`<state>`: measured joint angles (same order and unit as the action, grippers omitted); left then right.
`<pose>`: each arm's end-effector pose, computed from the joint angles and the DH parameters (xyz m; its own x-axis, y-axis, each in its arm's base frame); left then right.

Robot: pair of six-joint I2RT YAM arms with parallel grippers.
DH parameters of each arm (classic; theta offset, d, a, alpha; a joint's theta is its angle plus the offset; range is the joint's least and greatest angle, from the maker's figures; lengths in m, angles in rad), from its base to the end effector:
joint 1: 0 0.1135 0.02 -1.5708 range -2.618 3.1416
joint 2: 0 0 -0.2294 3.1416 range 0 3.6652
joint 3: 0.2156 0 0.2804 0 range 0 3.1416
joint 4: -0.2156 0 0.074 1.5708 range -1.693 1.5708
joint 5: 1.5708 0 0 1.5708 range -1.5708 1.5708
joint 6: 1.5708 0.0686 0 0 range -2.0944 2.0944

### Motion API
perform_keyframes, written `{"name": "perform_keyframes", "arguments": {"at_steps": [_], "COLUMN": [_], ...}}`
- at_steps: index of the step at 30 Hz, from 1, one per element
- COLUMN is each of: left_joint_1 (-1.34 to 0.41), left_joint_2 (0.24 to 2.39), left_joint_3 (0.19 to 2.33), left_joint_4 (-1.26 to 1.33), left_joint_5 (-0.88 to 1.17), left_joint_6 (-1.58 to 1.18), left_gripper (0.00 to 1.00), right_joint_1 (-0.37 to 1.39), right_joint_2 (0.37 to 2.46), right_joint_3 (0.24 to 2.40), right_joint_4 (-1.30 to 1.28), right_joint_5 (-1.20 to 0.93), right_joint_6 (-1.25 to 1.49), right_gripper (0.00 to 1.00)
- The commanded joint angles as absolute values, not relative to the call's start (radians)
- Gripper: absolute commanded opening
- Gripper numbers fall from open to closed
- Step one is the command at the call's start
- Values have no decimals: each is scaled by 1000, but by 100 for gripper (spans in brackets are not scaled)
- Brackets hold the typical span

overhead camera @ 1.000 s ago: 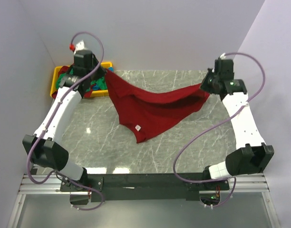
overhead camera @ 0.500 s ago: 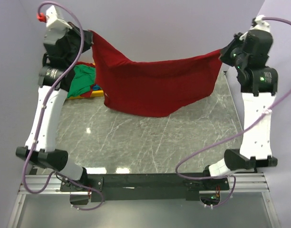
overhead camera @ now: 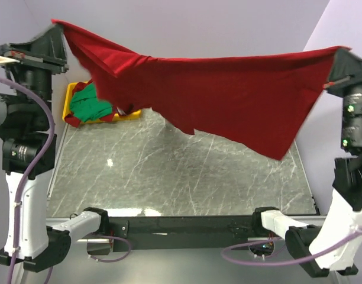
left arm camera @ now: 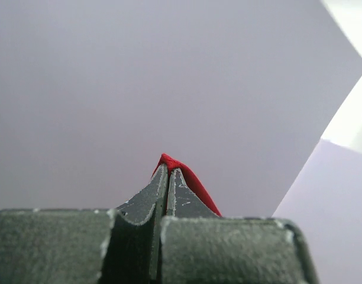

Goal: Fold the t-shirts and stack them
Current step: Flatten the tshirt out

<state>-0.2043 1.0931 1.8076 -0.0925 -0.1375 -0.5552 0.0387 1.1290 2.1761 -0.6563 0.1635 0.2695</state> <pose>0.1953 -0.0309 0.6247 0.4364 -0.6236 -0.6485 0.3788 0.7812 -0.4963 0.1383 -0.0058 0.6420 0.3968 0.2783 -0.8747 0.0068 0.9520 0.3059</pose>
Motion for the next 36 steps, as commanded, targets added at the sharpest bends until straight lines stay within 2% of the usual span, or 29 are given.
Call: {"name": "perform_keyframes", "arguments": {"at_steps": [1, 14, 21, 26, 36], "left_joint_1": [-201, -202, -202, -202, -206], "left_joint_2": [1166, 1552, 1695, 1655, 1292], "left_joint_3": [1850, 2014, 2176, 2175, 1861], "left_joint_4": [-38, -115, -140, -77, 164], "left_joint_5": [-127, 87, 92, 89, 83], "left_joint_6": [-520, -635, -621, -614, -558], "left_gripper": [1, 1, 1, 1, 1], "right_joint_1": [31, 21, 14, 14, 15], "right_joint_2": [1160, 1327, 1477, 1467, 1243], "right_joint_3": [2157, 1956, 2090, 2138, 2045], "right_joint_4": [-580, -483, -517, -517, -469], "right_joint_5": [201, 175, 163, 160, 158], "right_joint_6": [232, 267, 262, 268, 273], "right_gripper": [0, 0, 0, 0, 0]}}
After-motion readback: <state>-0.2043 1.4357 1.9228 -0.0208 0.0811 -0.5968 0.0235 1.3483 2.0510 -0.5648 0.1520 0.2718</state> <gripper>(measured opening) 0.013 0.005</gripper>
